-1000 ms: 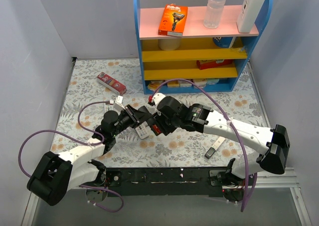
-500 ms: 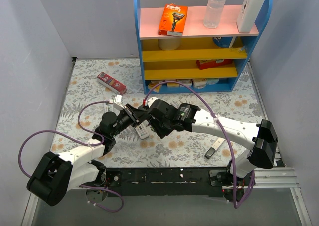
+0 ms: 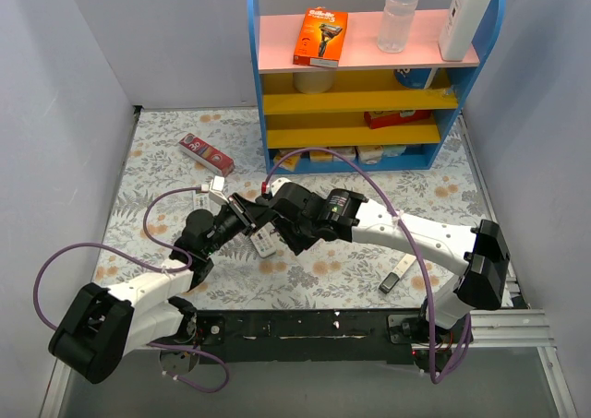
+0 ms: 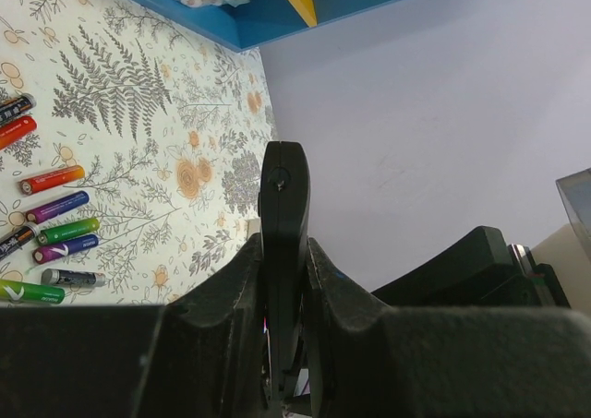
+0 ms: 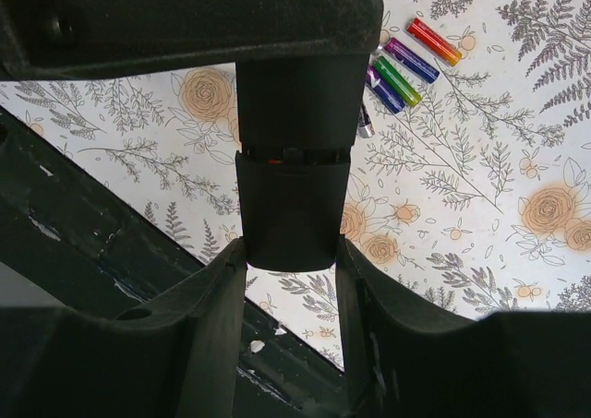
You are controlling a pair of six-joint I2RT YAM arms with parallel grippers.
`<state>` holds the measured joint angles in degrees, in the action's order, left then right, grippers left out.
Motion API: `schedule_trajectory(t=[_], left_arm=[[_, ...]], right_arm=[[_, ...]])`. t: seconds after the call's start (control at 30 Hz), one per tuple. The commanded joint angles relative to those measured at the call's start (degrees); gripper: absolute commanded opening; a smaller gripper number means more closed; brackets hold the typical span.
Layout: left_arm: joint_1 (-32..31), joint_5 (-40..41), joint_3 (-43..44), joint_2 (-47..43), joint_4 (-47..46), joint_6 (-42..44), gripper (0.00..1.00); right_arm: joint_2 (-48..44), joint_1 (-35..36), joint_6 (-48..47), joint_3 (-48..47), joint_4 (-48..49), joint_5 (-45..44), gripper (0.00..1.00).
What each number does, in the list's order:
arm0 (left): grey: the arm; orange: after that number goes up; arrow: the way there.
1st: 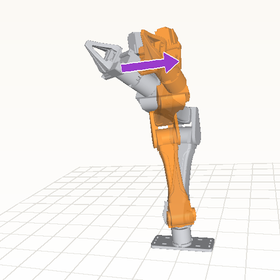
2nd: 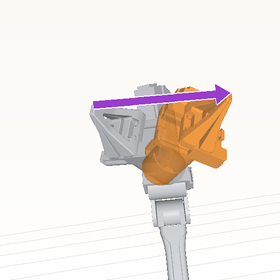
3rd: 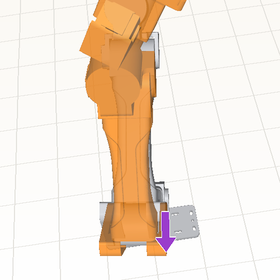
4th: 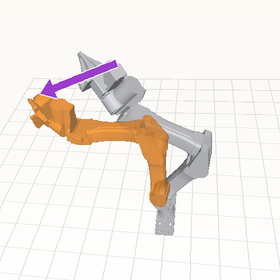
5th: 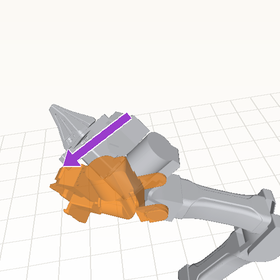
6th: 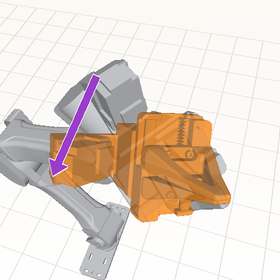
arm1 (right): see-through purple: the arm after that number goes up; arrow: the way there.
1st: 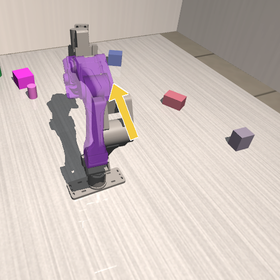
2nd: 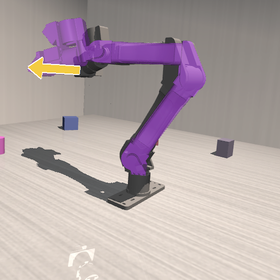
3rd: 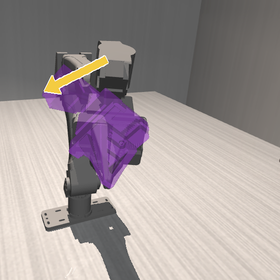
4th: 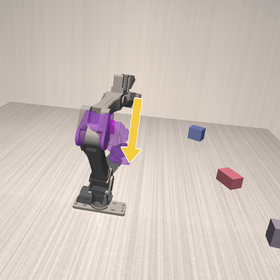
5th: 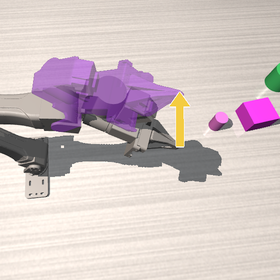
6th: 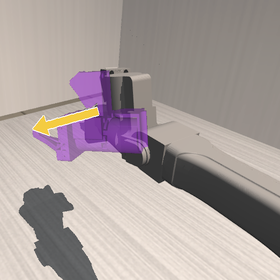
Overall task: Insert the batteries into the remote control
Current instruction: Load the battery cover into the remote control.
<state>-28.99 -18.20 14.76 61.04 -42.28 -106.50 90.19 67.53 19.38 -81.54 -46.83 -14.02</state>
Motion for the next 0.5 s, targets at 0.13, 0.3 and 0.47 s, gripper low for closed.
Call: schedule_trajectory(t=[0.13, 0.3, 0.47], left_arm=[[-0.27, -3.07, -1.14, -3.03, -7.11, 0.59, 0.00], [-0.27, -2.81, -1.32, -3.99, -7.20, 1.12, 0.00], [-0.27, -3.07, -1.49, -4.17, -7.99, 1.82, 0.00]], right_arm=[[1.21, 0.15, 1.10, -2.84, -1.86, -0.83, 0.33], [1.65, 0.15, 1.45, -3.01, -3.18, 0.39, 0.33], [1.65, 0.15, 1.37, -3.36, -3.97, 1.28, 0.33]])
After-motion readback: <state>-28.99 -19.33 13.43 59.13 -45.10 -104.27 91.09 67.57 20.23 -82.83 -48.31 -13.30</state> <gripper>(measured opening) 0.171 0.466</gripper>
